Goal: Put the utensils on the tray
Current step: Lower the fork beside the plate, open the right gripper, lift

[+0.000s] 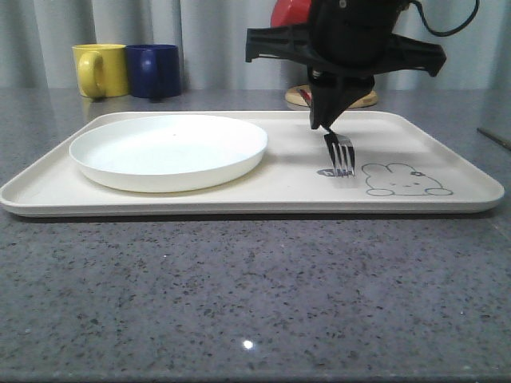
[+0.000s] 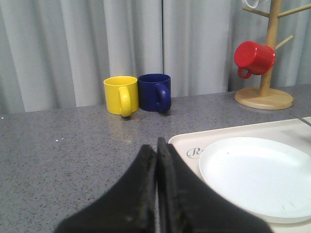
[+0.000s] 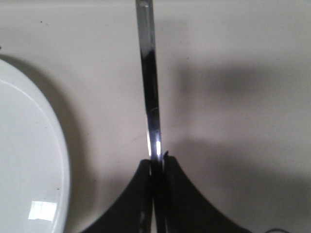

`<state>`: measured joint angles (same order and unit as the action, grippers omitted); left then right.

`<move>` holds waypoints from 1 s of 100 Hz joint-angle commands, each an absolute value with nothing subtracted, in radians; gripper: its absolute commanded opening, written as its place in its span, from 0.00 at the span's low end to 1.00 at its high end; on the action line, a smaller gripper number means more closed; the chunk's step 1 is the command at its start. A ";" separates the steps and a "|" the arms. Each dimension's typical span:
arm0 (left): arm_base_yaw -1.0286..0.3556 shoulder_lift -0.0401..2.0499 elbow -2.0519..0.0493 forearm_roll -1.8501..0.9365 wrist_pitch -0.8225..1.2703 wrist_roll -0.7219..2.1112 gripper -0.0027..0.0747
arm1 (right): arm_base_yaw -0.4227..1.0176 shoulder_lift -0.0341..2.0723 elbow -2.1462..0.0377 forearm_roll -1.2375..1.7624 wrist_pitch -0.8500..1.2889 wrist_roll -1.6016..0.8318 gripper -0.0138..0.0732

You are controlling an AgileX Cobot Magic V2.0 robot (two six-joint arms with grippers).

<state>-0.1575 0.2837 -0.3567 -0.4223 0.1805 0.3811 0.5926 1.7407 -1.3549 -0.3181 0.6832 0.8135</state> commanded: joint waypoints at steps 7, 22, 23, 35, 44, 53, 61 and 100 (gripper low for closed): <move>-0.160 0.291 -0.385 -0.428 0.101 0.378 0.01 | 0.593 1.722 -1.390 -0.350 0.628 0.827 0.16; -0.160 0.291 -0.385 -0.428 0.101 0.378 0.01 | 0.593 1.735 -1.390 -0.333 0.625 0.827 0.17; -0.160 0.291 -0.385 -0.428 0.101 0.378 0.01 | 0.593 1.735 -1.390 -0.333 0.625 0.827 0.17; -0.160 0.291 -0.385 -0.428 0.101 0.378 0.01 | 0.593 1.735 -1.390 -0.333 0.622 0.827 0.19; -0.160 0.291 -0.385 -0.428 0.101 0.378 0.01 | 0.593 1.735 -1.390 -0.333 0.623 0.827 0.28; -0.160 0.291 -0.385 -0.428 0.101 0.378 0.01 | 0.593 1.735 -1.390 -0.333 0.625 0.827 0.40; -0.160 0.291 -0.385 -0.428 0.101 0.378 0.01 | 0.593 1.735 -1.390 -0.333 0.629 0.827 0.49; -0.160 0.291 -0.385 -0.428 0.101 0.378 0.01 | 0.585 1.668 -1.391 -0.395 0.666 0.817 0.58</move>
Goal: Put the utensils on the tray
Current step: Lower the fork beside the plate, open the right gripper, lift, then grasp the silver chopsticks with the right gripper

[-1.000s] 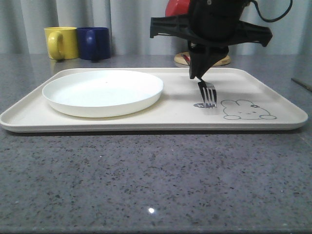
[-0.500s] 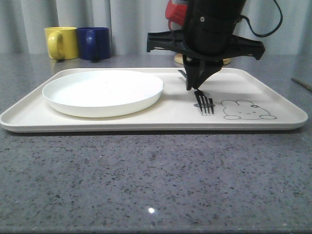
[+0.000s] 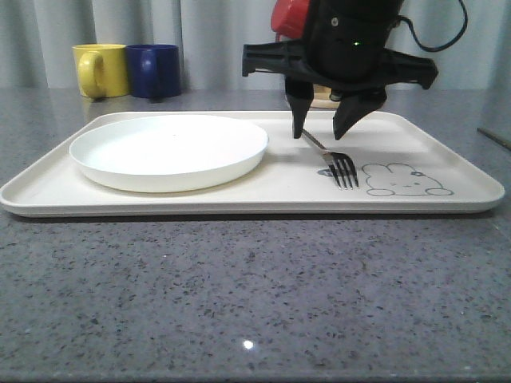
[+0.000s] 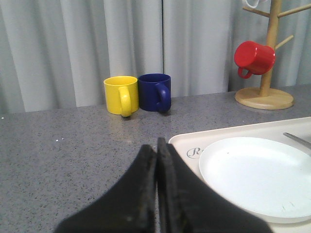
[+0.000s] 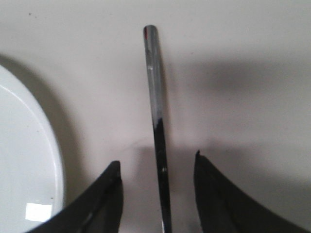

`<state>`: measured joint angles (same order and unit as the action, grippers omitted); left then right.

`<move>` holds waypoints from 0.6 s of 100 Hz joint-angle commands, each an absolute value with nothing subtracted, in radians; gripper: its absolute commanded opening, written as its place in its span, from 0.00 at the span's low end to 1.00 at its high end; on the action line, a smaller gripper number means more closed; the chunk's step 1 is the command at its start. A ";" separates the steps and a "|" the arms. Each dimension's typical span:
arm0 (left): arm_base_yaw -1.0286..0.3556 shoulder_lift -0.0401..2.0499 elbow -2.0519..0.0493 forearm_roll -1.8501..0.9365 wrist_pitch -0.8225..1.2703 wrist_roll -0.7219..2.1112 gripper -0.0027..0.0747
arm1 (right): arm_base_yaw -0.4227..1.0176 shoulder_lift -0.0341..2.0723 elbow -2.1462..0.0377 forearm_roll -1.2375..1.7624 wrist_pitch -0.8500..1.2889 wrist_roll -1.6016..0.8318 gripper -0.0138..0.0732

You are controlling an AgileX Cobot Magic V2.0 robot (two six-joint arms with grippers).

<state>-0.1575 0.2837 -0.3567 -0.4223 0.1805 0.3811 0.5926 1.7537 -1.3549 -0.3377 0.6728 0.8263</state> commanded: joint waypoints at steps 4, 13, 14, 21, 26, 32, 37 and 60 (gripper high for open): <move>-0.160 0.291 -0.385 -0.428 0.101 0.378 0.01 | 0.579 1.653 -1.391 -0.399 0.685 0.804 0.58; -0.160 0.291 -0.385 -0.428 0.101 0.378 0.01 | 0.550 1.612 -1.391 -0.399 0.727 0.752 0.58; -0.160 0.291 -0.385 -0.428 0.101 0.378 0.01 | 0.544 1.606 -1.391 -0.398 0.731 0.742 0.58; -0.160 0.291 -0.385 -0.428 0.101 0.378 0.01 | 0.512 1.576 -1.391 -0.397 0.768 0.682 0.58; -0.160 0.291 -0.385 -0.428 0.101 0.378 0.01 | 0.485 1.556 -1.391 -0.394 0.792 0.630 0.58; -0.160 0.291 -0.385 -0.428 0.101 0.378 0.01 | 0.450 1.538 -1.390 -0.386 0.817 0.576 0.58; -0.160 0.291 -0.385 -0.428 0.101 0.378 0.01 | 0.409 1.525 -1.388 -0.374 0.836 0.528 0.58; -0.160 0.291 -0.385 -0.428 0.101 0.378 0.01 | 0.229 1.526 -1.378 -0.260 0.879 0.356 0.58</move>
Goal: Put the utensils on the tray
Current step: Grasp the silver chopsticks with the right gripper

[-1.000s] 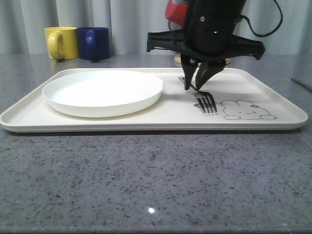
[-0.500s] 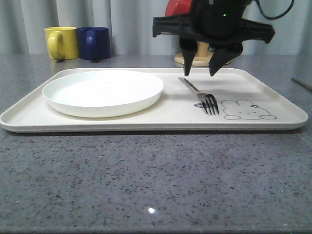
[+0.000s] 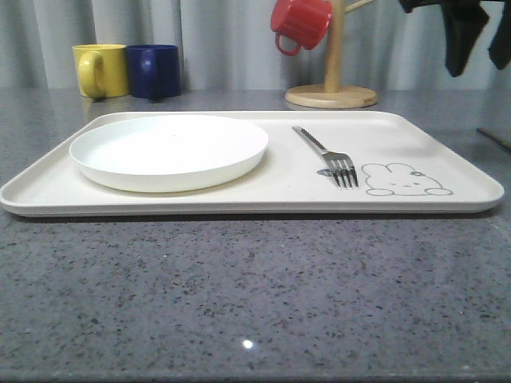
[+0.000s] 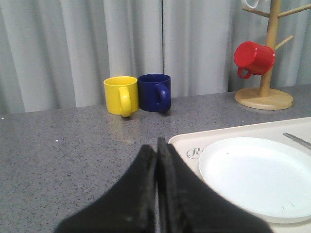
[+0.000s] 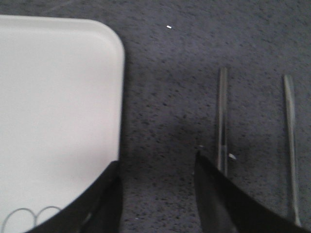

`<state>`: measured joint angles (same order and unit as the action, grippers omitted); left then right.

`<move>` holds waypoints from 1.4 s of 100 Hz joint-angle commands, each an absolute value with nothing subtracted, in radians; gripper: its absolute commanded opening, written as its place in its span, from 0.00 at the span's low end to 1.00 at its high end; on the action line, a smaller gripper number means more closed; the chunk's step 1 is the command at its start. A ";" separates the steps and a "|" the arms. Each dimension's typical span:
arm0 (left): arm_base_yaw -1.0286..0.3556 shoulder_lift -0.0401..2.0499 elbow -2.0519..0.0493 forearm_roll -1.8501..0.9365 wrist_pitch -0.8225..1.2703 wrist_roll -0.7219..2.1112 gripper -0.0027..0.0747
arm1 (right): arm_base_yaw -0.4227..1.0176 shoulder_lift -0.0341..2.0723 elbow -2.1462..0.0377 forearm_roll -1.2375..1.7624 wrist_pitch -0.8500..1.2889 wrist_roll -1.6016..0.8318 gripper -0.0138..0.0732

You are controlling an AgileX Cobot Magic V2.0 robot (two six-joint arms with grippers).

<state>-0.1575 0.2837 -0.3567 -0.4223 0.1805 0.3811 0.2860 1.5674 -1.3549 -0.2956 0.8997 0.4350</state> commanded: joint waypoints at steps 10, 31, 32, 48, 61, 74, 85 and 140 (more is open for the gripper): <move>-0.160 0.291 -0.385 -0.428 0.101 0.378 0.01 | 0.151 1.529 -1.367 -0.171 0.865 0.274 0.58; -0.160 0.291 -0.385 -0.428 0.101 0.378 0.01 | 0.054 1.567 -1.358 -0.090 0.876 0.175 0.58; -0.160 0.291 -0.385 -0.428 0.101 0.378 0.01 | 0.052 1.569 -1.358 -0.088 0.876 0.173 0.58; -0.160 0.291 -0.385 -0.428 0.101 0.378 0.01 | 0.026 1.611 -1.358 -0.068 0.879 0.138 0.58; -0.160 0.291 -0.385 -0.428 0.101 0.378 0.01 | 0.022 1.650 -1.358 -0.062 0.882 0.127 0.58; -0.160 0.291 -0.385 -0.428 0.101 0.378 0.01 | 0.022 1.680 -1.358 -0.060 0.885 0.125 0.58; -0.160 0.291 -0.385 -0.428 0.101 0.378 0.01 | 0.022 1.703 -1.358 -0.055 0.889 0.117 0.58; -0.160 0.291 -0.385 -0.428 0.101 0.378 0.01 | 0.022 1.738 -1.358 -0.029 0.908 0.100 0.25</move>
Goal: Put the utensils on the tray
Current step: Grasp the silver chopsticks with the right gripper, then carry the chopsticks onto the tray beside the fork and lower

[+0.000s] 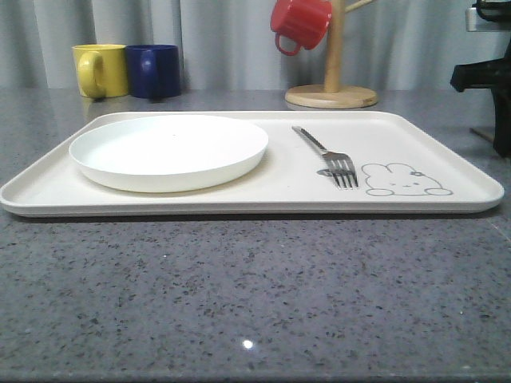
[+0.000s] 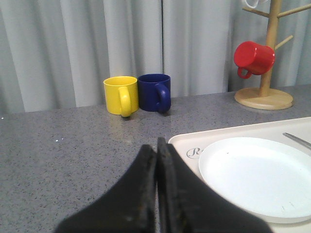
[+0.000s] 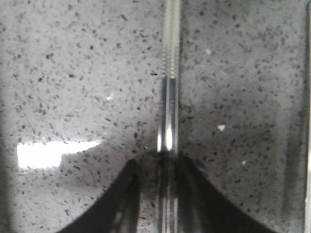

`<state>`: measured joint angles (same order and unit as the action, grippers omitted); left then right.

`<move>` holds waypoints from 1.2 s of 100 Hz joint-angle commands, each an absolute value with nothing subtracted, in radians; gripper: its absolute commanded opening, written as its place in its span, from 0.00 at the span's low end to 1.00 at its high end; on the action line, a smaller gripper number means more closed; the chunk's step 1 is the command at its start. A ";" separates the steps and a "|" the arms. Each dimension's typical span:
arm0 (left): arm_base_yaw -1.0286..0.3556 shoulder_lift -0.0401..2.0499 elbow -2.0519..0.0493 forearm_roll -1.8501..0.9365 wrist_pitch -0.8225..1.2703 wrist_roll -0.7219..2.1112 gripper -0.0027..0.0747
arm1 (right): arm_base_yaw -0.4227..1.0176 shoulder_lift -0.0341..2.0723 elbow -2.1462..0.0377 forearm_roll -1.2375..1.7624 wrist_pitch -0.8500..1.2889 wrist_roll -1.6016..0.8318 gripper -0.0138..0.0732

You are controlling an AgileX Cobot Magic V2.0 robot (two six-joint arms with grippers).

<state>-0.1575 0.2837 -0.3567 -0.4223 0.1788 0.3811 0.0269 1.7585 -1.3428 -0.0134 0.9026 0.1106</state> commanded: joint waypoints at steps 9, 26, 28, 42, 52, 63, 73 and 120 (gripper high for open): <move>-0.160 0.291 -0.385 -0.428 0.101 0.378 0.01 | 0.022 1.738 -1.358 -0.029 0.905 0.104 0.19; -0.160 0.291 -0.385 -0.428 0.101 0.378 0.01 | 0.022 1.722 -1.369 -0.018 0.908 0.111 0.19; -0.160 0.291 -0.385 -0.428 0.101 0.378 0.01 | 0.022 1.720 -1.372 -0.016 0.910 0.112 0.19; -0.160 0.291 -0.385 -0.428 0.101 0.378 0.01 | 0.031 1.688 -1.412 0.000 0.937 0.123 0.19; -0.160 0.291 -0.385 -0.428 0.101 0.378 0.01 | 0.055 1.654 -1.433 0.000 0.944 0.148 0.19; -0.160 0.291 -0.385 -0.428 0.101 0.378 0.01 | 0.096 1.621 -1.438 0.000 0.941 0.199 0.19; -0.160 0.291 -0.385 -0.428 0.101 0.378 0.01 | 0.154 1.605 -1.438 0.000 0.932 0.248 0.19; -0.160 0.291 -0.385 -0.428 0.101 0.378 0.01 | 0.407 1.661 -1.438 -0.075 0.794 0.488 0.19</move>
